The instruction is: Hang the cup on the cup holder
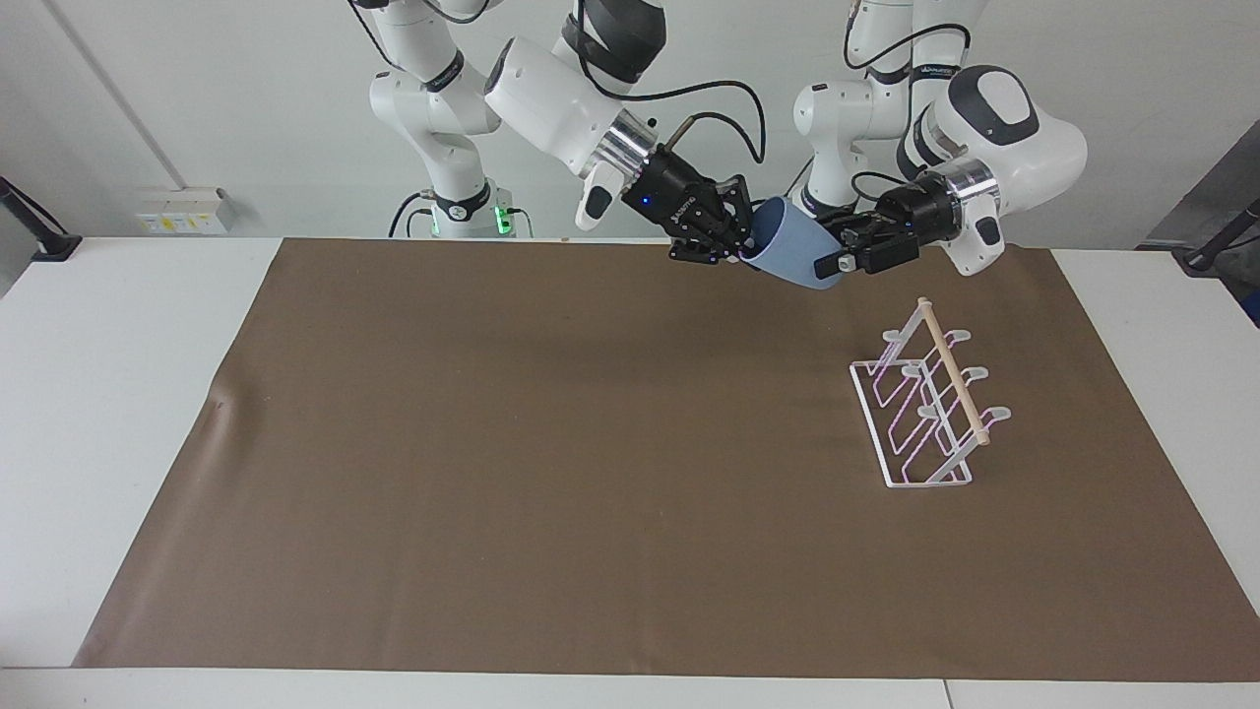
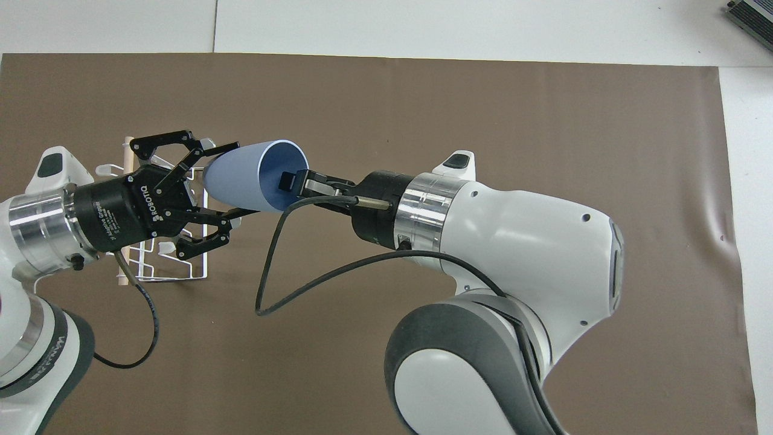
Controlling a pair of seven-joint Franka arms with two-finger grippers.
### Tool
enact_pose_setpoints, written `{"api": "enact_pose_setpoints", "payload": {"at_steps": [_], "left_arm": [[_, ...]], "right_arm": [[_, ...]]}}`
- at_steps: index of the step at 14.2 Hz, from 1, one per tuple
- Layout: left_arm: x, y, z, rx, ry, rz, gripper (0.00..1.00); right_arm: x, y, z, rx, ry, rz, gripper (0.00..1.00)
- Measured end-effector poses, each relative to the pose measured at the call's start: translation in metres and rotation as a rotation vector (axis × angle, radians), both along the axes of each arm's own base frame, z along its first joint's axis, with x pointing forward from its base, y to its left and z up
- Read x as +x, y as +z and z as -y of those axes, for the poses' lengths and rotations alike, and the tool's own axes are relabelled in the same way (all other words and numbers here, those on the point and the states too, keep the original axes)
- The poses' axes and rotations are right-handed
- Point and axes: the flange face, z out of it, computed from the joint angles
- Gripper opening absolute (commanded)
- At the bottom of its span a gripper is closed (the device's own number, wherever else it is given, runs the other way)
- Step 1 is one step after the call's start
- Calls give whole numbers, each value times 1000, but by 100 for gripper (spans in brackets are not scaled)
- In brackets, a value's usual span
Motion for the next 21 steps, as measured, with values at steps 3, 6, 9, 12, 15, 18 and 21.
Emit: {"api": "enact_pose_setpoints", "payload": {"at_steps": [3, 6, 9, 12, 15, 18, 21], "left_arm": [[0, 0, -2, 0, 3, 0, 0], [2, 0, -8, 0, 16, 0, 0], [2, -1, -9, 21, 8, 3, 0], [1, -5, -11, 92, -18, 15, 0], [3, -10, -33, 197, -22, 45, 0], [6, -9, -56, 344, -52, 119, 0], [9, -3, -65, 516, -99, 195, 0]], "right_arm": [[2, 0, 3, 0, -5, 0, 99], [4, 0, 5, 1, -10, 0, 100], [5, -1, 6, 1, -12, -2, 100], [5, -1, 7, 1, -13, -2, 100], [12, -1, 16, 1, -33, -1, 100], [28, -1, 40, -2, -79, 2, 100], [50, -6, 77, -21, -145, 9, 100]]}}
